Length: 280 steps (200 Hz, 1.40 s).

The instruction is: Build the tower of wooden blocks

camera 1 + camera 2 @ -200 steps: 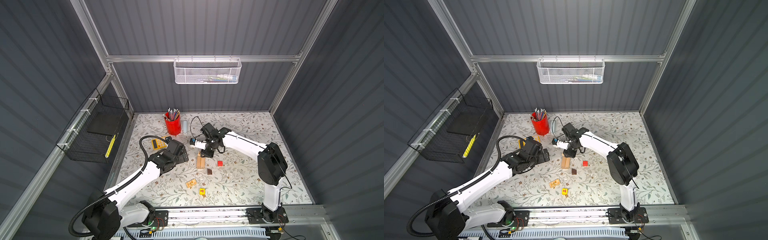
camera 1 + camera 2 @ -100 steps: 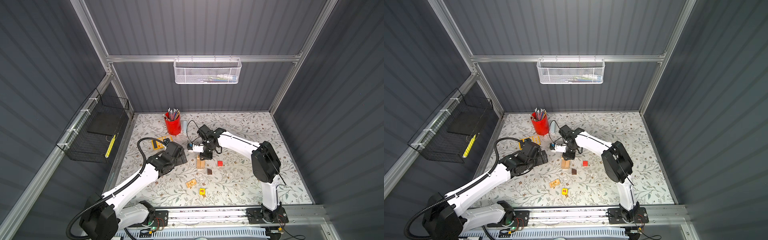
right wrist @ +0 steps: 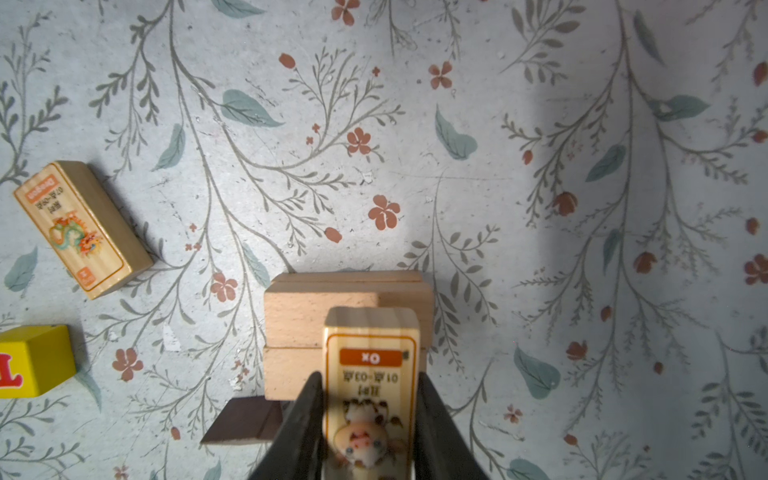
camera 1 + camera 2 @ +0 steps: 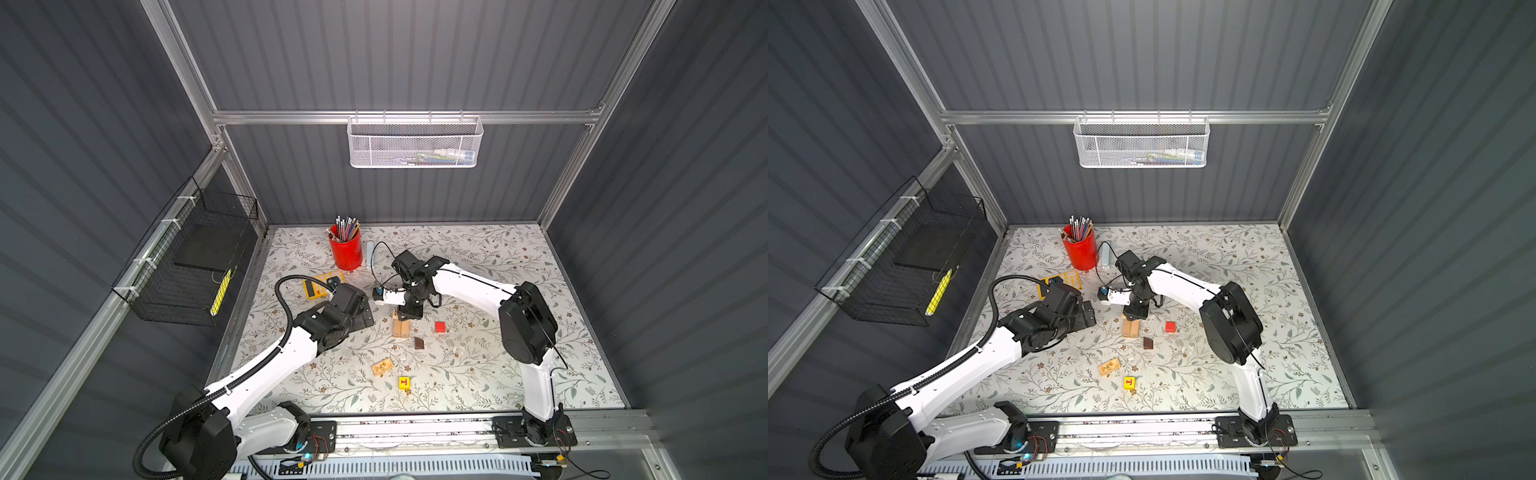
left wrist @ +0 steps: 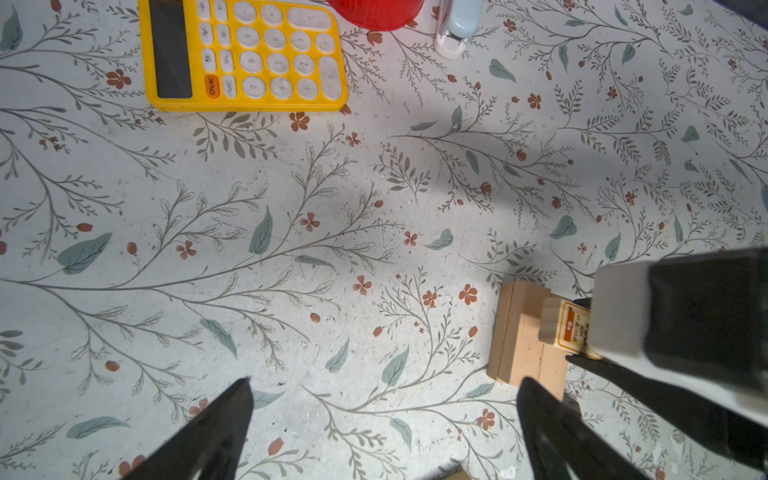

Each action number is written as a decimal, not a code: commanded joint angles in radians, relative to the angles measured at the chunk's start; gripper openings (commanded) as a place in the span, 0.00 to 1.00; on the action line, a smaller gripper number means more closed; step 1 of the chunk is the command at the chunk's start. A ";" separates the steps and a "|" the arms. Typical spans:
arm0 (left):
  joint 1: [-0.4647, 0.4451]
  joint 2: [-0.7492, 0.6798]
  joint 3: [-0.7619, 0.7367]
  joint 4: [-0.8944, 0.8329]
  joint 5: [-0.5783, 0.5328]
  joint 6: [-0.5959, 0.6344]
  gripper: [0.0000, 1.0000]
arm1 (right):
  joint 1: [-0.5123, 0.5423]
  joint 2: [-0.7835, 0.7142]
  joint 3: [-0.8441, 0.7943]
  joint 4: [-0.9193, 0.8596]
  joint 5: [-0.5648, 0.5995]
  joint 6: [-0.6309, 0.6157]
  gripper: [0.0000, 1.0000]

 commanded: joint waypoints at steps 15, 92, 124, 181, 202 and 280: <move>0.006 0.015 0.007 -0.015 -0.019 -0.012 0.99 | 0.006 0.024 0.007 -0.002 0.005 -0.004 0.20; 0.006 0.006 0.006 -0.026 -0.031 -0.011 0.99 | 0.007 0.033 -0.003 0.011 0.031 -0.013 0.21; 0.006 0.004 0.005 -0.026 -0.035 -0.013 0.99 | 0.008 0.038 -0.001 0.012 0.022 -0.013 0.23; 0.006 0.000 0.005 -0.034 -0.044 -0.013 0.99 | 0.008 0.047 -0.009 0.022 0.022 -0.009 0.23; 0.007 -0.007 0.003 -0.033 -0.045 -0.013 0.99 | 0.008 0.050 -0.008 0.026 0.023 -0.009 0.24; 0.006 -0.008 0.004 -0.040 -0.050 -0.013 0.99 | 0.008 0.052 -0.022 0.026 0.025 -0.012 0.29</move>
